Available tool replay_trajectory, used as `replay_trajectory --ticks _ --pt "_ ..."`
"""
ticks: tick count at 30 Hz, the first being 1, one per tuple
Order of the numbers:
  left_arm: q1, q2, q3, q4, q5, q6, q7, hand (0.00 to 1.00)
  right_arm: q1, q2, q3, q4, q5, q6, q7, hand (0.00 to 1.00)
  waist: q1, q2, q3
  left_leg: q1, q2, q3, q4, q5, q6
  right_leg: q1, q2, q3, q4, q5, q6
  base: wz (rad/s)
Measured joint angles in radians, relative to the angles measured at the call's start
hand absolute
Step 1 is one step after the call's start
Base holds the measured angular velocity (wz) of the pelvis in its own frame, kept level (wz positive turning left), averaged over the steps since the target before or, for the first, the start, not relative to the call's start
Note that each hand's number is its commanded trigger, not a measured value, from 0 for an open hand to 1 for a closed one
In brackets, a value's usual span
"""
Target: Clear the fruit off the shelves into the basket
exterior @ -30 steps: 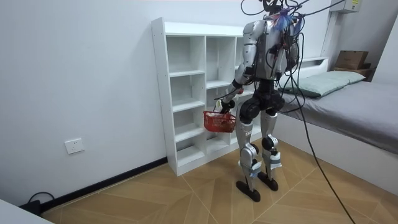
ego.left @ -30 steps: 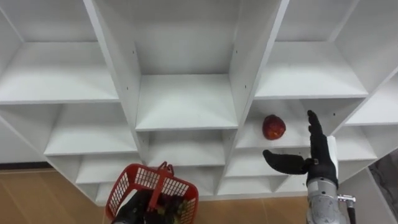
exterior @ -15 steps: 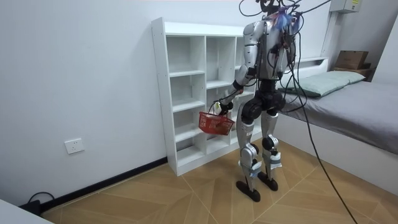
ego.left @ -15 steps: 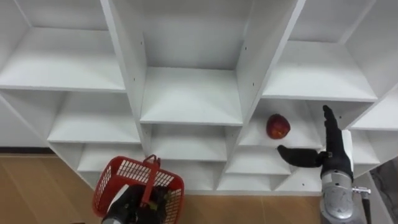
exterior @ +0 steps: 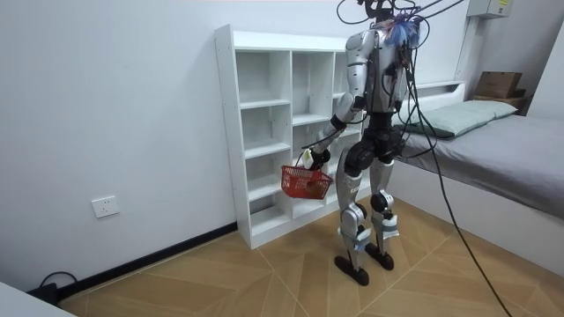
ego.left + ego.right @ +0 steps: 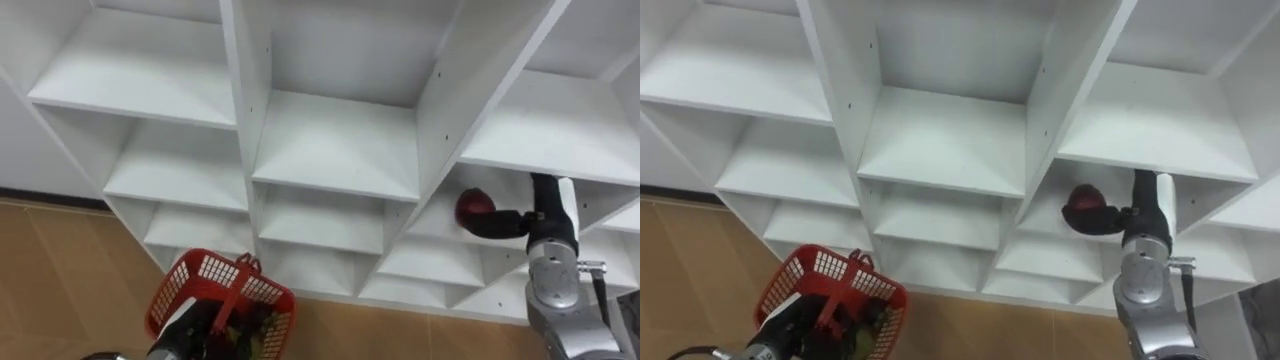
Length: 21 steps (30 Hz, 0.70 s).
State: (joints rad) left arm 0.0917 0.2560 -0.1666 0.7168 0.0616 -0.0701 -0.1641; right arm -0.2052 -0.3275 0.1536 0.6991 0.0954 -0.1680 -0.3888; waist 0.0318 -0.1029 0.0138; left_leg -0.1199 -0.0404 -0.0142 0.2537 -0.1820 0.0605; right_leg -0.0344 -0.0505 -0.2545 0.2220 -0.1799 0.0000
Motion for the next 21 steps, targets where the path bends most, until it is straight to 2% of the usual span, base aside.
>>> replay_trajectory --ticks 2,8,12,21 --pt "-0.001 0.0 -0.013 0.0 0.011 0.004 0.0 1.0 -0.026 0.0 0.0 0.024 0.0 0.007 -0.001 0.0 -0.004 0.003 0.0016 -0.014 -0.006 -0.015 0.005 0.004 0.001 -0.006 -0.001 0.001 -0.001 0.0 0.0 0.15" --pt "-0.001 0.0 -0.025 0.003 0.018 0.007 0.0 1.0 -0.09 -0.012 0.0 0.093 -0.003 0.007 -0.004 0.0 0.004 0.008 0.0043 -0.043 -0.008 -0.023 0.019 0.008 0.002 -0.031 -0.01 -0.01 0.005 0.0 0.0 0.07" --pt "0.0 0.001 -0.034 0.003 0.019 0.01 -0.001 1.0 -0.103 -0.029 0.0 0.102 -0.003 0.007 -0.004 0.0 0.005 0.011 0.0059 -0.062 -0.009 -0.023 0.021 0.009 0.003 -0.056 -0.014 -0.02 0.019 -0.001 0.001 0.01" --pt "-0.016 0.0 -0.038 0.028 0.021 0.013 0.003 1.0 -0.128 -0.03 0.0 0.132 0.0 0.005 -0.015 0.0 0.007 0.02 0.0094 -0.08 -0.008 -0.024 0.02 0.009 0.003 -0.071 -0.014 -0.023 0.016 -0.001 0.001 0.0"
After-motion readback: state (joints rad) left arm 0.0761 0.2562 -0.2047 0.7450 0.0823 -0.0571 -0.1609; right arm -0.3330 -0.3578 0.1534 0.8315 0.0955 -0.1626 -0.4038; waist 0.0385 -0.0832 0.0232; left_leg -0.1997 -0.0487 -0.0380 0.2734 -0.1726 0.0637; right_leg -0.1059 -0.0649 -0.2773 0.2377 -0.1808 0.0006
